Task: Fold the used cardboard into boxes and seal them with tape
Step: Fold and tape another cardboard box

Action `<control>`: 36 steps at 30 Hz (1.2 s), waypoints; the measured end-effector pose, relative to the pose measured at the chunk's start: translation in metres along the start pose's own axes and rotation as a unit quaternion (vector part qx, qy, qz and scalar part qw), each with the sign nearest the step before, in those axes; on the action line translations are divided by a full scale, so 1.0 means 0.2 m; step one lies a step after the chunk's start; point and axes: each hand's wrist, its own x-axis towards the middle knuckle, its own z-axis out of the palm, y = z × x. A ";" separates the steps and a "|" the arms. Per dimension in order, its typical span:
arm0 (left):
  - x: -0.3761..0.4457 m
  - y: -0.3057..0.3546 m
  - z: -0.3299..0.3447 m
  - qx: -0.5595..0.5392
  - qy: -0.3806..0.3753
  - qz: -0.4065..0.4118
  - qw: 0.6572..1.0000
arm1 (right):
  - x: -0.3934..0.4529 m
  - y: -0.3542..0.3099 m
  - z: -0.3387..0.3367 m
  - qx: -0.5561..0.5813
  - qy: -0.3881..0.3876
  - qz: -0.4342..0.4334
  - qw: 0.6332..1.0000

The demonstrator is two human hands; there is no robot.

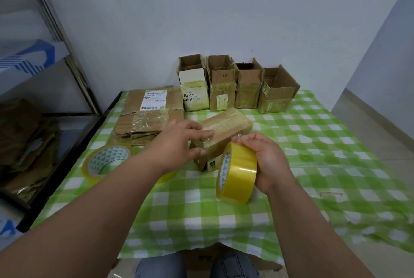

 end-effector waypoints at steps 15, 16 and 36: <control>0.05 -0.03 0.01 0.074 0.022 0.058 0.995 | 0.03 0.03 0.05 -0.073 0.032 -0.010 0.997; 0.05 -0.04 0.01 0.074 0.022 0.061 0.995 | 0.03 0.02 0.04 -0.075 0.040 -0.017 0.996; -0.01 -0.06 0.11 -0.143 0.088 -0.064 0.984 | 0.05 0.01 0.01 -0.066 0.041 -0.071 0.994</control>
